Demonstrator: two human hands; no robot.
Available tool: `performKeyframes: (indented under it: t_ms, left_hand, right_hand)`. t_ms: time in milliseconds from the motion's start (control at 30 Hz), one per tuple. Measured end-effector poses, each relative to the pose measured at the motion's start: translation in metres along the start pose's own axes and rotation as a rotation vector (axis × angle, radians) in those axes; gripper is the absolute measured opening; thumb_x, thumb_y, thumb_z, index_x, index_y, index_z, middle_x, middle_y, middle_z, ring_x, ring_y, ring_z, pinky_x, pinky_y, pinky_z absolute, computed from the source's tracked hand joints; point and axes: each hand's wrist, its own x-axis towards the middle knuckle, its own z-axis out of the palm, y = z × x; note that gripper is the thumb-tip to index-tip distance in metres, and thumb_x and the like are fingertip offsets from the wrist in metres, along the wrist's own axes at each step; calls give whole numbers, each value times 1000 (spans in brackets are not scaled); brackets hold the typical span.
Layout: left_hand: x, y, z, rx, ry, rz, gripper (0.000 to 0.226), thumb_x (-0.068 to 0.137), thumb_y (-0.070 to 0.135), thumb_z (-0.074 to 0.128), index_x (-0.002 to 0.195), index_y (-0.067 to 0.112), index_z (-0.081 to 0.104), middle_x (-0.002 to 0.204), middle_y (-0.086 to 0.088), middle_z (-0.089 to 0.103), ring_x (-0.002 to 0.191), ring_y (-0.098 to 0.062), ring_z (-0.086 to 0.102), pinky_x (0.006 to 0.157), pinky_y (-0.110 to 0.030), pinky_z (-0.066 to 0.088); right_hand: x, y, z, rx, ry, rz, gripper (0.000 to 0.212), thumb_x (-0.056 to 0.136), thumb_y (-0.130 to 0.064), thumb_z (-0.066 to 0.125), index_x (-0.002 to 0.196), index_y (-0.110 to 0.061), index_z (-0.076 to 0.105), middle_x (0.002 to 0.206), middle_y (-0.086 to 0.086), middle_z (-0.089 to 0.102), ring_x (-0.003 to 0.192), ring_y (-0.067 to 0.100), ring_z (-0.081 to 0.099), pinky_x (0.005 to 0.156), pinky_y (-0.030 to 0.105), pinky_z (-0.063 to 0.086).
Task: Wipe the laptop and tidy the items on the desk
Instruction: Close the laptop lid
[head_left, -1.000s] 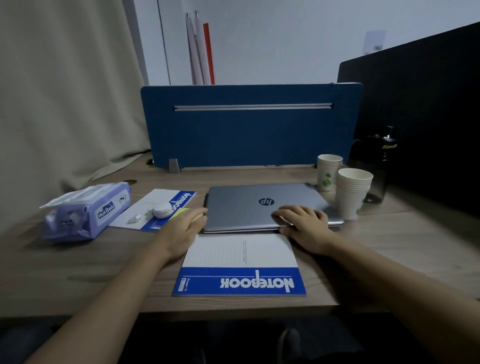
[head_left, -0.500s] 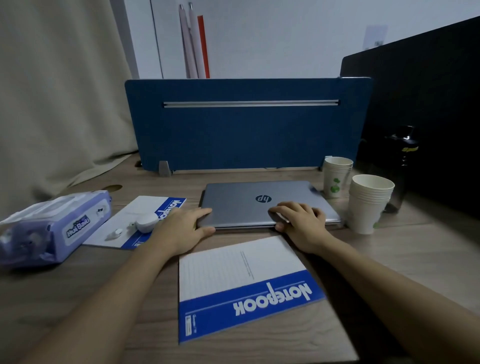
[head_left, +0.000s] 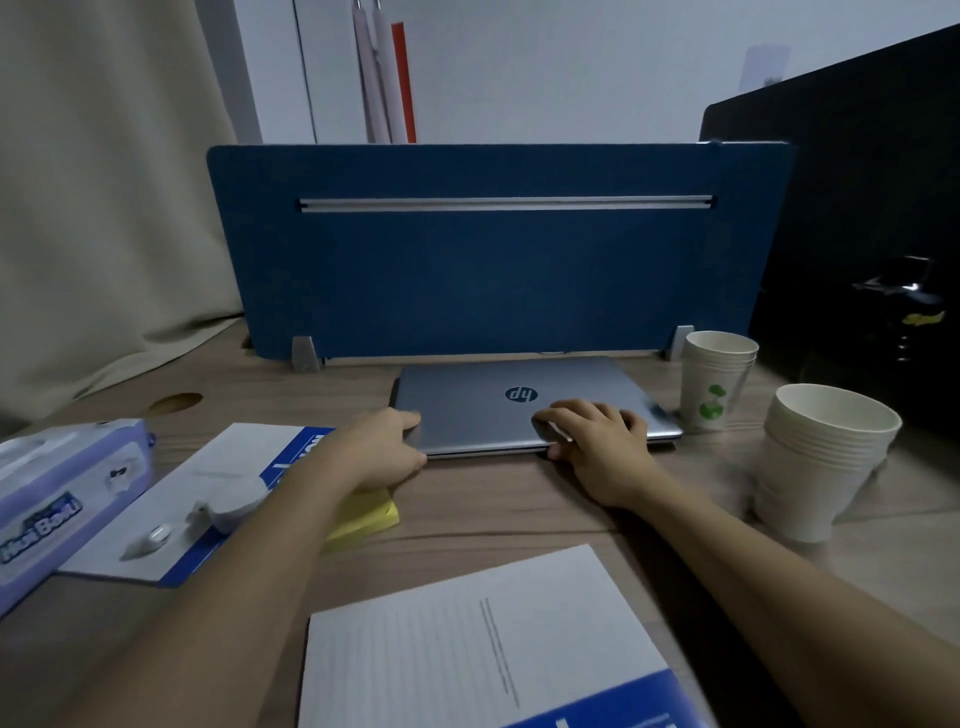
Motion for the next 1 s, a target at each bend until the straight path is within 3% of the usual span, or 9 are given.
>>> performKeyframes:
  t_ms: [200,367,600,833,933,1000]
  left_hand:
    - [29,-9,11,-57,32,-20,67,95,34,54,154,31,22,156,-4,36,141,-31,33,110,-48,36]
    - [35,-22,10,-145,61,-5,67,92,35,60,151,39,28,156,0,38,136,-27,41,107,-47,39]
    - [19,-15,16,-57,130,-50,64,95,45,52,152,41,22,154,-1,40,131,-28,46,101,-46,44]
    - [-16,-10,13,-172,288,28,53,96,48,49,146,33,36,140,-2,55,122,-23,55,95,-45,50]
    - [-35,-7,11,-210,287,128,44,96,41,53,138,30,49,133,2,61,116,-16,58,95,-37,50]
    - [-48,-5,11,-216,278,183,37,96,37,55,131,27,57,130,3,63,114,-13,58,91,-28,45]
  right_hand:
    - [23,3,7,-32,23,-19,42,93,-44,47,135,-45,40,145,-14,41,134,20,31,105,48,19]
    - [30,4,9,-74,51,-51,44,91,-46,47,135,-45,39,144,-15,42,132,20,34,101,46,21]
    - [24,2,5,-18,12,-23,44,94,-47,47,137,-43,42,146,-13,42,134,20,33,105,44,20]
    - [-5,-10,-16,219,-24,-8,46,96,-30,55,140,-17,49,142,7,50,130,26,44,110,36,30]
    - [-29,-16,-30,392,-28,40,46,97,-26,55,141,-13,47,139,8,52,127,20,48,102,20,31]
    - [-46,-20,-36,417,-51,47,44,97,-30,54,138,-17,49,138,4,52,125,17,50,100,20,34]
